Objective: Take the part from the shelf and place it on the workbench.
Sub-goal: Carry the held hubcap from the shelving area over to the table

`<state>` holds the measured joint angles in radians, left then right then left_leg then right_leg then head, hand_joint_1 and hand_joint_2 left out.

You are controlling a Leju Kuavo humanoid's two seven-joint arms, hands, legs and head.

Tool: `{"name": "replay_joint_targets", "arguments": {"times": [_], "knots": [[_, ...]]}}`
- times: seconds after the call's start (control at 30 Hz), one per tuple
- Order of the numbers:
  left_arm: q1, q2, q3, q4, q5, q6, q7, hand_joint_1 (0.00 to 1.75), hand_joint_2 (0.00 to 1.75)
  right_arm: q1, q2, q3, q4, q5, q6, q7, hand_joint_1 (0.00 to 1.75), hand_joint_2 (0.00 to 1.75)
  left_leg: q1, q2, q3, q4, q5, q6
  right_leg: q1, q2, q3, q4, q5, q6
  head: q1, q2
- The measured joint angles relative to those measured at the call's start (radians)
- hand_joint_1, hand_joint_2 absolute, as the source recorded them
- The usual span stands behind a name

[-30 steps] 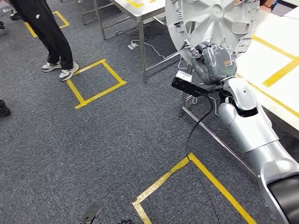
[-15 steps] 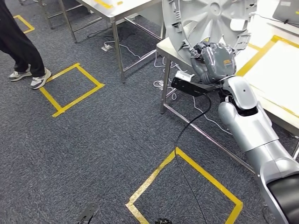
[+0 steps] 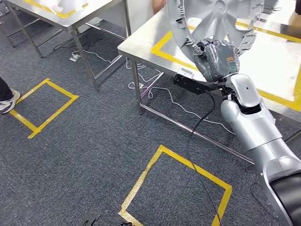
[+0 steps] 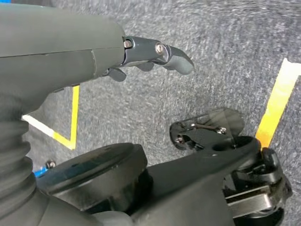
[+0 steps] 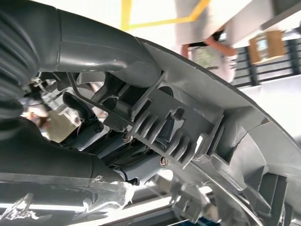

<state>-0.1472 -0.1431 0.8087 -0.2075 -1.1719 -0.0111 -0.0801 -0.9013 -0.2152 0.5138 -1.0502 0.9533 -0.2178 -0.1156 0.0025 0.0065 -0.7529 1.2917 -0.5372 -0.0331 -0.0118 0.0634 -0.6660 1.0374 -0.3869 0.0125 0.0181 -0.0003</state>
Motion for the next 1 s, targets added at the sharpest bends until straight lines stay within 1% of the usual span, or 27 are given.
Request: {"name": "replay_joint_targets", "arguments": {"times": [0.03, 0.1, 0.13, 0.17, 0.2, 0.23, 0.27, 0.3, 0.33, 0.37, 0.4, 0.43, 0.47, 0.5, 0.53, 0.6, 0.63, 0.67, 0.73, 0.77, 0.8, 0.83, 0.87, 0.9, 0.93, 0.97, 1.0], "knots": [[0.0, 0.0, 0.0, 0.0, 0.0, 0.0, 0.0, 0.0, 1.75, 0.0, 0.0, 0.0, 0.0, 0.0, 0.0, 0.0, 1.75, 1.75, 0.001, -0.006, 0.019, -0.046, 0.034, 0.002, -0.001, 0.015, 0.0, 0.0, 0.001, 0.001, 0.0, 0.0], [0.0, 0.0, 0.0, 0.0, 0.0, 0.0, 0.0, 0.0, 1.75, -0.001, 0.0, -0.001, 0.0, 0.0, 0.0, 0.0, 1.75, 1.75, 0.007, -0.049, 0.082, -0.182, 0.099, 0.007, -0.003, 0.043, -0.003, 0.002, 0.002, 0.008, -0.001, 0.0], [0.0, 0.0, 0.0, 0.0, 0.0, 0.0, 0.0, 0.0, 1.75, -0.001, 0.0, -0.001, 0.0, 0.0, 0.0, 0.001, 1.75, 1.75, 0.009, -0.069, 0.106, -0.233, 0.115, 0.009, -0.004, 0.055, -0.007, 0.002, 0.004, 0.014, 0.0, 0.0], [0.0, 0.0, 0.0, 0.0, 0.0, 0.0, 0.0, 0.0, 1.75, -0.001, 0.0, -0.002, 0.0, 0.0, -0.001, 0.001, 1.75, 1.75, 0.011, -0.083, 0.119, -0.261, 0.119, 0.011, -0.005, 0.067, -0.011, 0.001, 0.007, 0.02, -0.001, 0.0], [0.0, 0.001, 0.001, 0.0, 0.0, 0.0, 0.0, 0.0, 1.75, -0.001, -0.002, -0.002, 0.0, 0.0, -0.001, 0.001, 1.75, 1.75, 0.01, -0.08, 0.123, -0.27, 0.116, 0.014, -0.006, 0.079, -0.014, -0.002, 0.01, 0.027, -0.001, 0.0], [-0.001, 0.0, 0.001, 0.0, 0.0, 0.0, 0.0, 0.0, 1.75, 0.001, -0.005, -0.002, 0.0, 0.0, -0.001, 0.001, 1.75, 1.75, 0.009, -0.069, 0.123, -0.271, 0.119, 0.019, -0.009, 0.088, -0.018, -0.007, 0.014, 0.033, -0.001, 0.0], [-0.002, 0.0, 0.001, 0.0, 0.0, 0.0, 0.0, 0.0, 1.75, 0.003, -0.008, -0.003, 0.0, 0.0, -0.001, 0.001, 1.75, 1.75, 0.009, -0.057, 0.124, -0.274, 0.121, 0.026, -0.008, 0.079, -0.022, -0.005, 0.012, 0.038, 0.0, 0.0], [-0.003, 0.0, 0.001, 0.0, -0.001, 0.0, 0.0, 0.0, 1.75, 0.004, -0.011, -0.003, 0.0, 0.0, -0.001, 0.001, 1.75, 1.75, 0.009, -0.045, 0.124, -0.277, 0.124, 0.033, -0.006, 0.055, -0.032, 0.01, 0.0, 0.042, 0.004, 0.0], [-0.004, -0.001, 0.001, 0.0, -0.001, 0.0, 0.0, 0.0, 1.75, 0.004, -0.013, -0.003, 0.0, 0.0, -0.001, 0.001, 1.75, 1.75, 0.009, -0.033, 0.125, -0.28, 0.125, 0.039, -0.003, 0.022, -0.049, 0.046, -0.023, 0.044, 0.007, 0.0], [-0.004, -0.001, 0.001, 0.0, -0.001, 0.0, 0.0, 0.0, 1.75, 0.005, -0.013, -0.003, 0.0, 0.0, -0.001, 0.0, 1.75, 1.75, 0.008, -0.022, 0.125, -0.28, 0.125, 0.042, 0.0, -0.016, -0.075, 0.105, -0.056, 0.045, 0.011, 0.0], [-0.003, -0.001, 0.001, 0.0, -0.001, 0.0, 0.001, 0.0, 1.75, 0.005, -0.013, -0.003, 0.0, 0.0, -0.002, -0.001, 1.75, 1.75, 0.006, -0.011, 0.125, -0.28, 0.124, 0.045, 0.001, -0.038, -0.106, 0.177, -0.091, 0.046, 0.014, 0.0], [-0.001, -0.001, 0.001, 0.0, -0.001, 0.0, 0.001, 0.0, 1.75, 0.006, -0.013, -0.002, 0.0, 0.0, -0.002, -0.002, 1.75, 1.75, 0.006, 0.001, 0.126, -0.279, 0.123, 0.046, 0.0, -0.049, -0.134, 0.242, -0.115, 0.048, 0.014, 0.0], [-0.001, -0.001, 0.001, 0.0, -0.001, 0.0, 0.001, 0.0, 1.75, 0.007, -0.013, -0.002, 0.0, 0.0, -0.002, -0.002, 1.75, 1.75, 0.006, 0.014, 0.127, -0.279, 0.122, 0.046, 0.0, -0.054, -0.149, 0.28, -0.124, 0.051, 0.014, 0.0], [-0.001, -0.001, 0.001, 0.0, -0.001, 0.0, 0.002, 0.0, 1.75, 0.008, -0.013, -0.002, 0.001, 0.0, -0.002, -0.002, 1.75, 1.75, 0.006, 0.025, 0.128, -0.279, 0.121, 0.045, 0.0, -0.057, -0.146, 0.277, -0.114, 0.052, 0.014, 0.0], [-0.001, -0.002, 0.001, 0.0, -0.001, 0.0, 0.002, 0.0, 1.75, 0.007, -0.013, -0.002, 0.001, 0.0, -0.002, -0.002, 1.75, 1.75, 0.007, 0.037, 0.131, -0.278, 0.118, 0.043, -0.001, -0.064, -0.121, 0.235, -0.088, 0.054, 0.014, 0.0], [-0.001, -0.003, 0.001, 0.0, -0.002, 0.0, 0.002, 0.0, 1.75, 0.005, -0.013, -0.002, 0.001, 0.0, -0.002, -0.002, 1.75, 1.75, 0.006, 0.057, 0.137, -0.275, 0.111, 0.034, 0.003, -0.103, -0.042, 0.095, -0.032, 0.056, 0.015, 0.0], [-0.002, -0.004, 0.001, 0.0, -0.002, 0.0, 0.002, 0.0, 1.75, 0.003, -0.012, -0.003, 0.001, 0.0, -0.003, -0.001, 1.75, 1.75, 0.003, 0.065, 0.14, -0.273, 0.107, 0.029, 0.005, -0.118, -0.013, 0.043, -0.016, 0.052, 0.015, 0.0], [-0.002, -0.003, 0.001, 0.0, -0.002, 0.0, 0.002, 0.0, 1.75, 0.002, -0.012, -0.003, 0.0, 0.0, -0.003, -0.001, 1.75, 1.75, -0.001, 0.074, 0.142, -0.271, 0.104, 0.024, 0.008, -0.126, 0.003, 0.014, -0.01, 0.047, 0.014, 0.0], [-0.003, -0.003, 0.002, 0.0, -0.002, 0.0, 0.002, 0.0, 1.75, 0.002, -0.013, -0.003, 0.0, 0.0, -0.003, -0.001, 1.75, 1.75, -0.003, 0.094, 0.146, -0.272, 0.101, 0.016, 0.01, -0.106, 0.002, 0.007, -0.011, 0.032, 0.013, 0.0], [-0.004, -0.002, 0.002, 0.0, -0.002, 0.0, 0.002, 0.0, 1.75, 0.002, -0.014, -0.003, 0.0, 0.0, -0.003, -0.001, 1.75, 1.75, -0.002, 0.095, 0.147, -0.271, 0.098, 0.011, 0.008, -0.094, 0.0, 0.007, -0.009, 0.026, 0.013, 0.0], [-0.005, -0.002, 0.002, 0.0, -0.002, 0.0, 0.002, 0.0, 1.75, 0.001, -0.014, -0.004, 0.0, 0.0, -0.004, -0.001, 1.75, 1.75, 0.001, 0.084, 0.144, -0.261, 0.087, 0.006, 0.006, -0.082, 0.0, 0.005, -0.007, 0.02, 0.013, 0.0], [-0.005, -0.002, 0.002, 0.0, -0.002, 0.0, 0.002, 0.0, 1.75, 0.001, -0.015, -0.004, 0.0, 0.0, -0.004, 0.0, 1.75, 1.75, 0.003, 0.063, 0.131, -0.232, 0.067, 0.001, 0.002, -0.071, 0.0, 0.004, -0.005, 0.014, 0.012, 0.0], [-0.005, -0.002, 0.002, 0.0, -0.002, 0.001, 0.002, 0.0, 1.75, 0.001, -0.014, -0.004, 0.0, 0.0, -0.004, 0.0, 1.75, 1.75, 0.004, 0.037, 0.108, -0.181, 0.037, -0.004, -0.001, -0.06, 0.0, 0.003, -0.004, 0.009, 0.011, 0.0], [-0.004, -0.002, 0.002, 0.0, -0.002, 0.001, 0.002, 0.0, 1.75, 0.002, -0.013, -0.003, 0.0, 0.0, -0.004, 0.0, 1.75, 1.75, 0.005, 0.017, 0.075, -0.114, 0.005, -0.006, -0.002, -0.048, 0.0, 0.002, -0.004, 0.005, 0.009, 0.0], [-0.003, -0.002, 0.002, 0.0, -0.002, 0.001, 0.002, 0.0, 1.75, 0.003, -0.013, -0.002, 0.0, 0.0, -0.004, 0.0, 1.75, 1.75, 0.005, 0.007, 0.04, -0.047, -0.021, -0.008, -0.003, -0.036, -0.001, 0.002, -0.003, 0.003, 0.009, 0.0], [-0.002, -0.003, 0.002, 0.0, -0.002, 0.001, 0.002, 0.0, 1.75, 0.005, -0.012, -0.002, 0.0, 0.0, -0.004, 0.0, 1.75, 1.75, 0.005, 0.004, 0.014, -0.001, -0.031, -0.008, -0.003, -0.022, -0.001, 0.002, -0.003, 0.003, 0.008, 0.0], [-0.002, -0.003, 0.002, 0.0, -0.002, 0.001, 0.002, 0.0, 1.75, 0.007, -0.012, -0.002, 0.001, 0.0, -0.004, -0.001, 1.75, 1.75, 0.005, 0.002, 0.004, 0.011, -0.022, -0.006, -0.002, -0.007, -0.001, 0.002, -0.003, 0.003, 0.008, 0.0]]}}
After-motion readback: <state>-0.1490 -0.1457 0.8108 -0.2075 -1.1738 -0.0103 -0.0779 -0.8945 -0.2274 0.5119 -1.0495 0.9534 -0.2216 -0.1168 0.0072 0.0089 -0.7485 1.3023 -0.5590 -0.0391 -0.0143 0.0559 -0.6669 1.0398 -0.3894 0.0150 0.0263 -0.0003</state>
